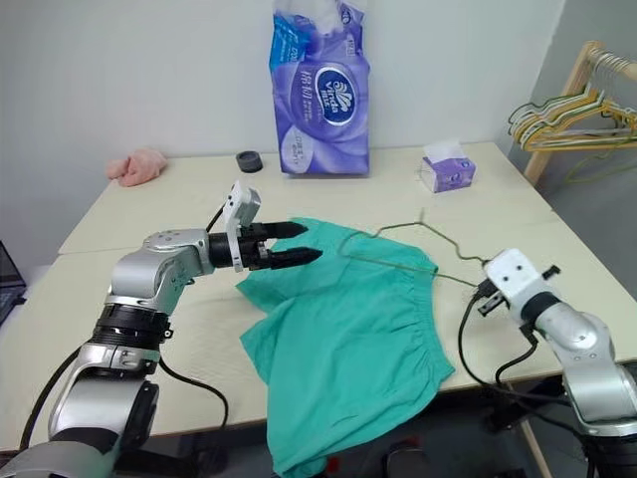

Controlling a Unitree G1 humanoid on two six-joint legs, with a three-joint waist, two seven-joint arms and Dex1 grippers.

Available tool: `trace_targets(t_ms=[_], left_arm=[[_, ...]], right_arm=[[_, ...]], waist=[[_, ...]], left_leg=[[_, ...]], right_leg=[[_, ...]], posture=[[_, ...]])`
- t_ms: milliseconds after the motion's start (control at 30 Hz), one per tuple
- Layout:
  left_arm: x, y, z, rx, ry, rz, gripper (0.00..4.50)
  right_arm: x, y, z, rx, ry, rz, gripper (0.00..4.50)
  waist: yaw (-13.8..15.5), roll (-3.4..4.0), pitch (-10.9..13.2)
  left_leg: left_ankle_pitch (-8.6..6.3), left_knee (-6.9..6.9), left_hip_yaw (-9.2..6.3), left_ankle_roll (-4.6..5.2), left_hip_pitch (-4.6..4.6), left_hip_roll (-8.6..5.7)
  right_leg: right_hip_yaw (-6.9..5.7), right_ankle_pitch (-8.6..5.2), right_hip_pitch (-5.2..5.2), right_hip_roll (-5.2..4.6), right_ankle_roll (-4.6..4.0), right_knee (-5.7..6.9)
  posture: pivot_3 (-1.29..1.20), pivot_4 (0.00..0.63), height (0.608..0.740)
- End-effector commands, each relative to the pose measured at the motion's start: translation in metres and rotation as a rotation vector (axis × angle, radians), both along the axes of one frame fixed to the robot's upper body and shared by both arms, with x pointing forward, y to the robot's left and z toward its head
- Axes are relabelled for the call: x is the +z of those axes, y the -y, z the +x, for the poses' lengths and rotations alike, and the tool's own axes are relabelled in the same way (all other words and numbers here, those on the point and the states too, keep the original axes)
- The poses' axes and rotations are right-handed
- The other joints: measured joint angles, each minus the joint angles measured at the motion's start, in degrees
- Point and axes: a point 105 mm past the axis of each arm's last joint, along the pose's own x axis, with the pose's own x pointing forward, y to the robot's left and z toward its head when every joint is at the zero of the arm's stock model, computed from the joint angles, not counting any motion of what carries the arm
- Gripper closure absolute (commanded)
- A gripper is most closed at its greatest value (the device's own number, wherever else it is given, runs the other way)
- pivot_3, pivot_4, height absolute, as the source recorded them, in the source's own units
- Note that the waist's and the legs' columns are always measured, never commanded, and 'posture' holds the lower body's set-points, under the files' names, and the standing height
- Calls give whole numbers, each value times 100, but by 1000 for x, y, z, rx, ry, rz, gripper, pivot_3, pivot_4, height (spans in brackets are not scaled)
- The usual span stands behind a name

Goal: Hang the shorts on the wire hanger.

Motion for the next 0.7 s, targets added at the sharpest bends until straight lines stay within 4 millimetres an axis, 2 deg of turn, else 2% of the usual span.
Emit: trace_targets(t_ms=[33,233,533,700], left_arm=[[10,-1,1,-43,57,51,0],[6,0,-1,-72,48,68,0],[-20,2,-44,-255,-126,117,0],[-31,1,-50,-268,-144,156,0]], right_arm=[[22,-16,-4,109,133,-91,4448],[29,-27,-7,208,234,-202,4448],[39,-33,-8,265,352,-262,4448],[43,-37,-8,279,377,-252,4448]], waist=[[27,-2,2],[21,-4,3],[-21,2,7],[-1,-1,10]], left_leg=[[0,0,-2,0,-1,0],[-1,0,-4,1,-2,0],[-1,0,-3,1,1,1],[0,6,-5,1,2,1]], right_leg=[[-3,0,0,-2,0,0],[-4,0,-1,-3,-1,1],[-2,13,-3,0,-24,10],[-4,12,-1,-1,-23,15]], posture=[[-185,54,740],[-188,53,740],[-187,55,740],[-187,54,740]])
